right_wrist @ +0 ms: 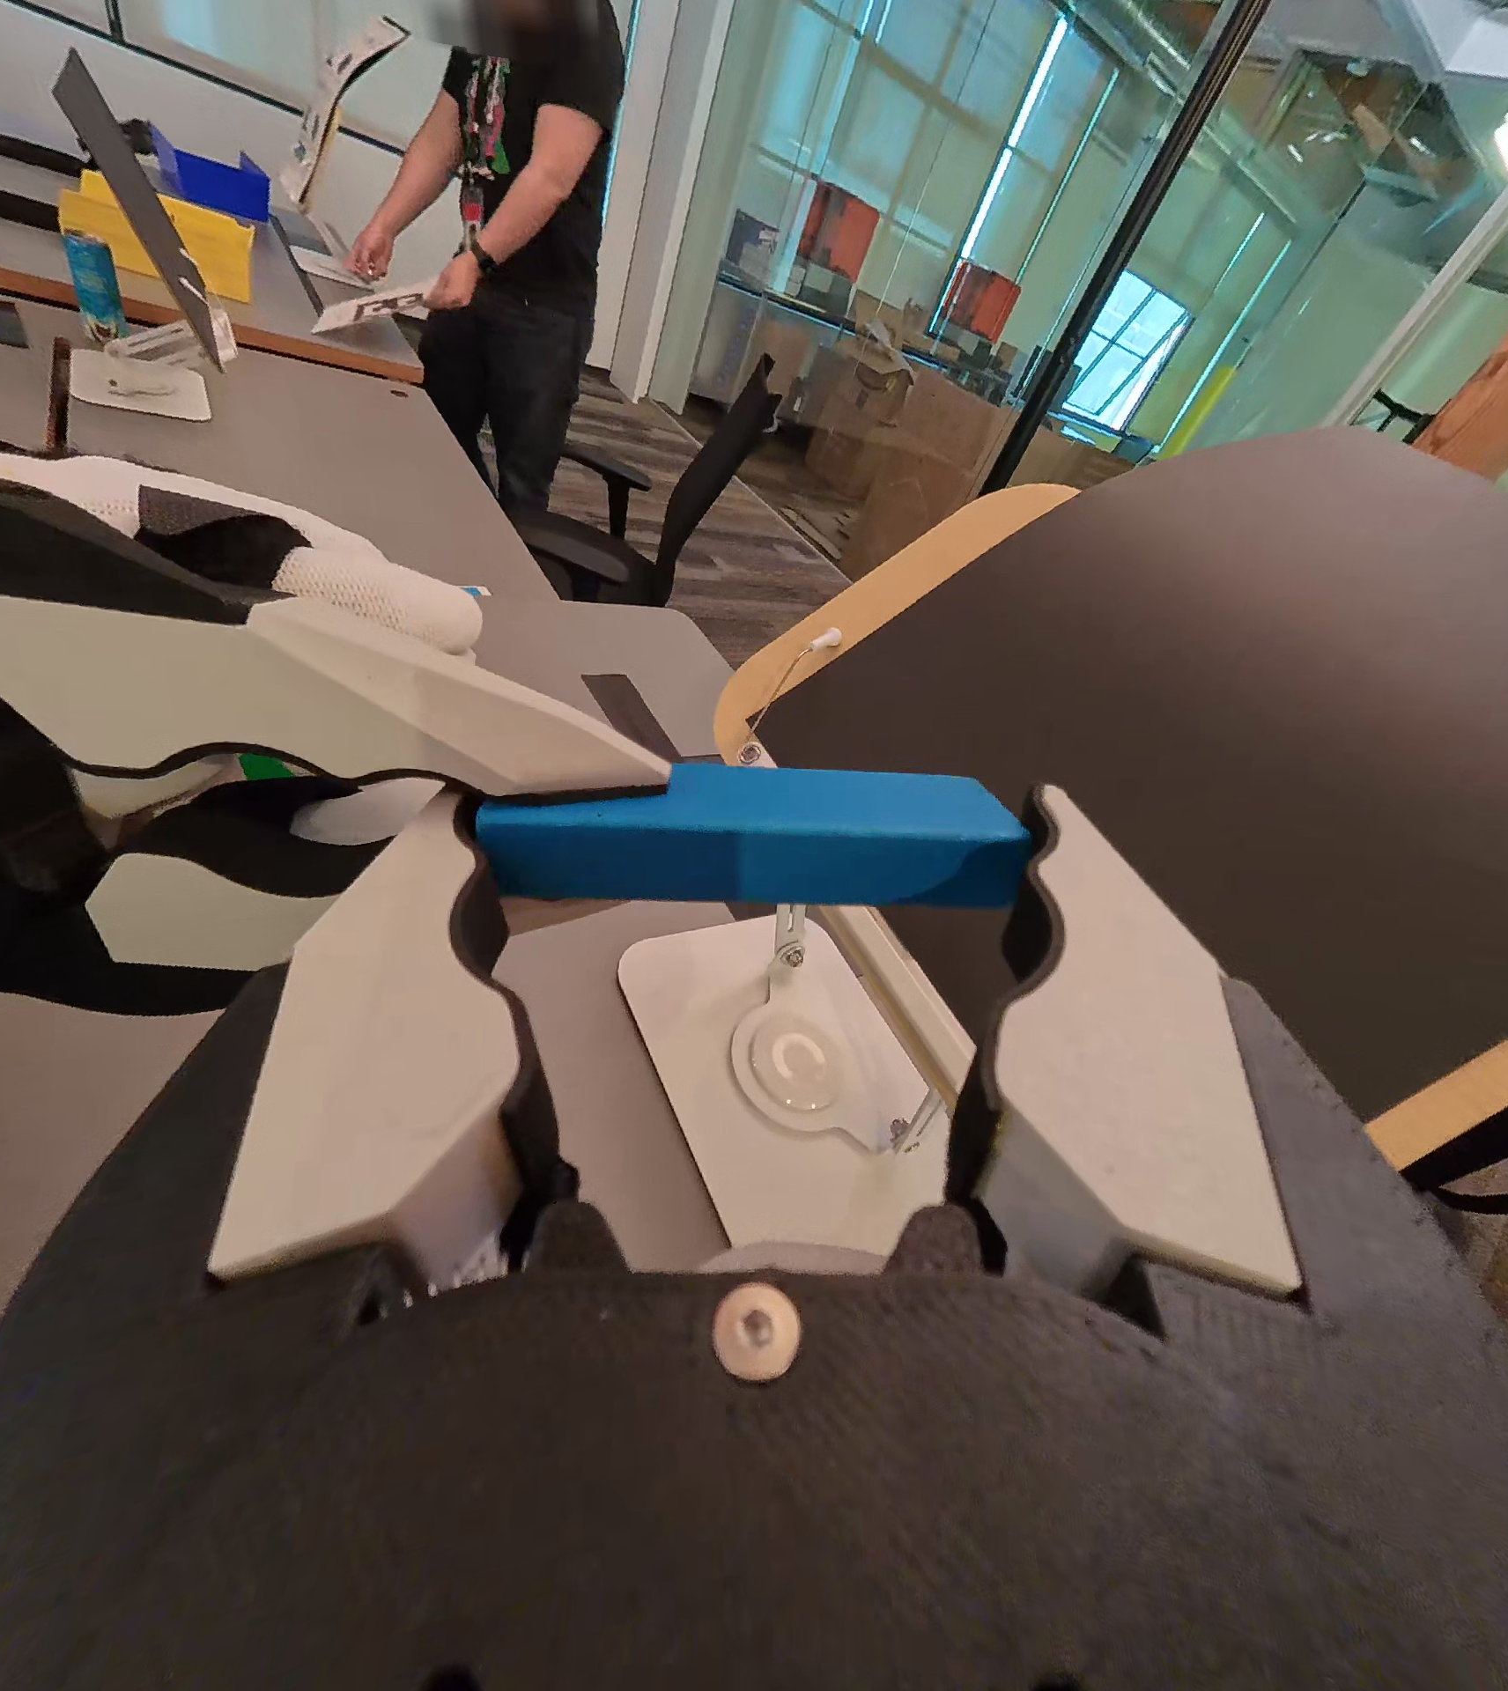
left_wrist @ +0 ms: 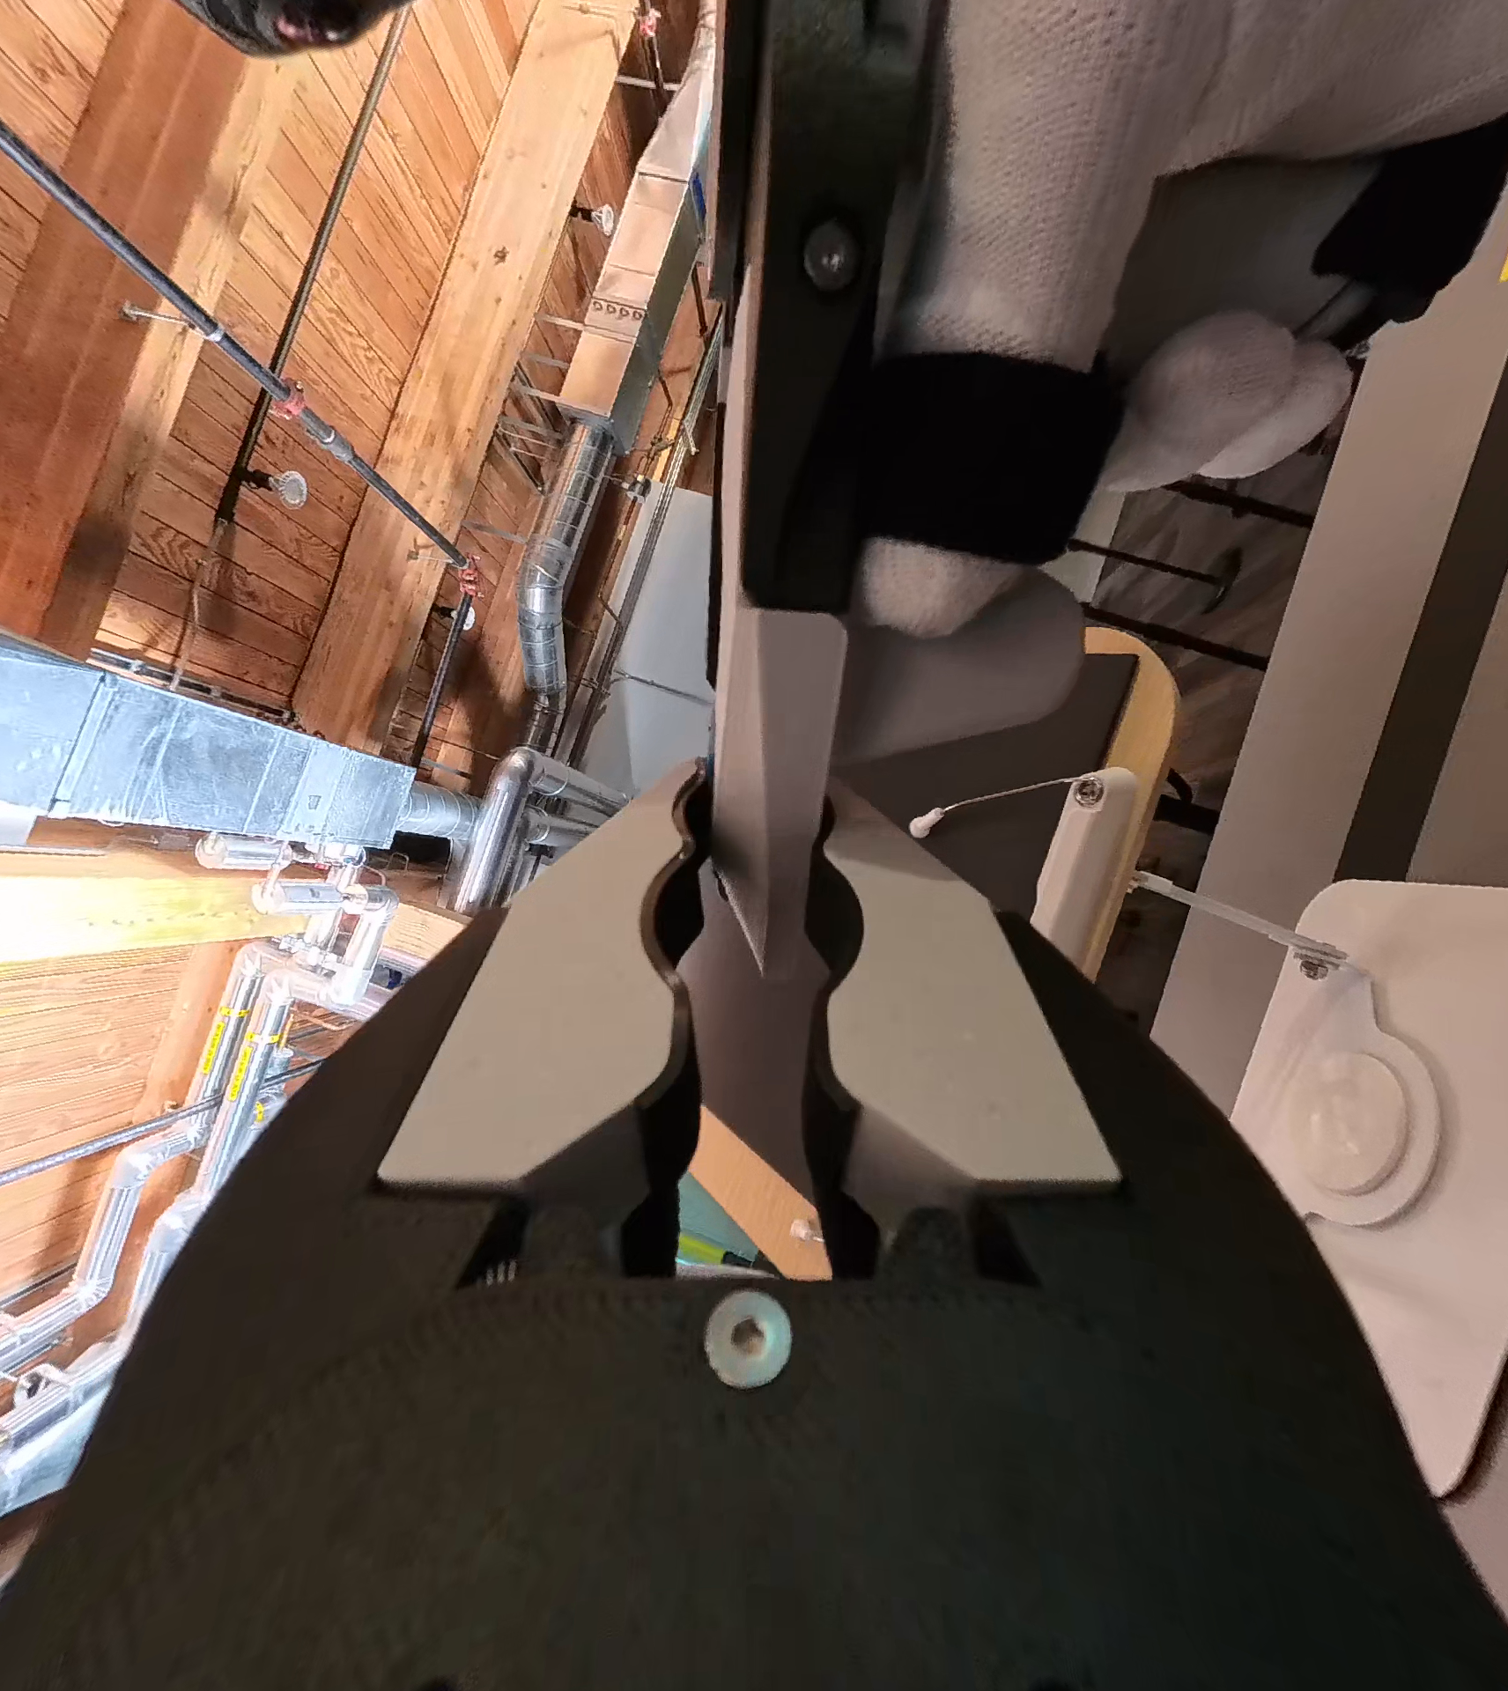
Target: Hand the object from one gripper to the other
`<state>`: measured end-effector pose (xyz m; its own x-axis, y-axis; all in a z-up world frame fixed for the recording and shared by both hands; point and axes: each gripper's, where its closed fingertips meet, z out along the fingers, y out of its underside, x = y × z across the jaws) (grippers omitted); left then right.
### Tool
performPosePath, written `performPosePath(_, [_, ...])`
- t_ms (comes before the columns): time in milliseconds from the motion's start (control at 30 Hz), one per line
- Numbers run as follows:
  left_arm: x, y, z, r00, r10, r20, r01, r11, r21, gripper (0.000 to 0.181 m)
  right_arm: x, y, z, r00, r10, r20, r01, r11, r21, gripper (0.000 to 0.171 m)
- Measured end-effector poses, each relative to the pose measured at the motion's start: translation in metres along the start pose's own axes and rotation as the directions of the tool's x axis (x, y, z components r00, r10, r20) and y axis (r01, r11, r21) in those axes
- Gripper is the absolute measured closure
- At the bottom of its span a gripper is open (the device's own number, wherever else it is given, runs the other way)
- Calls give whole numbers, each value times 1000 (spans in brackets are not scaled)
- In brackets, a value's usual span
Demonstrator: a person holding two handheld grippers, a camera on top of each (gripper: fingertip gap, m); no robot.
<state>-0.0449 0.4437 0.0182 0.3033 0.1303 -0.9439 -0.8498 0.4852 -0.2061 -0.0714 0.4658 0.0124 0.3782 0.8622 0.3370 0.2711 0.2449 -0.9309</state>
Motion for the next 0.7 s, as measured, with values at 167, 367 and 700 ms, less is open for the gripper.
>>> performPosePath(167, [1, 1, 1, 1000, 0, 4, 0, 1000, -4, 166, 1, 1, 1, 1000, -2, 0, 2, 1000, -7, 60])
performPosePath(367, [-6, 2, -2, 999, -21, 24, 21, 1000, 4, 167, 0, -7, 1, 1000, -16, -5, 16, 999, 38, 60])
performPosePath(700, [-23, 9, -26, 672, -614, -415, 671, 742, -12, 131, -1, -41, -29, 977, -203, -64, 212, 957, 199, 60])
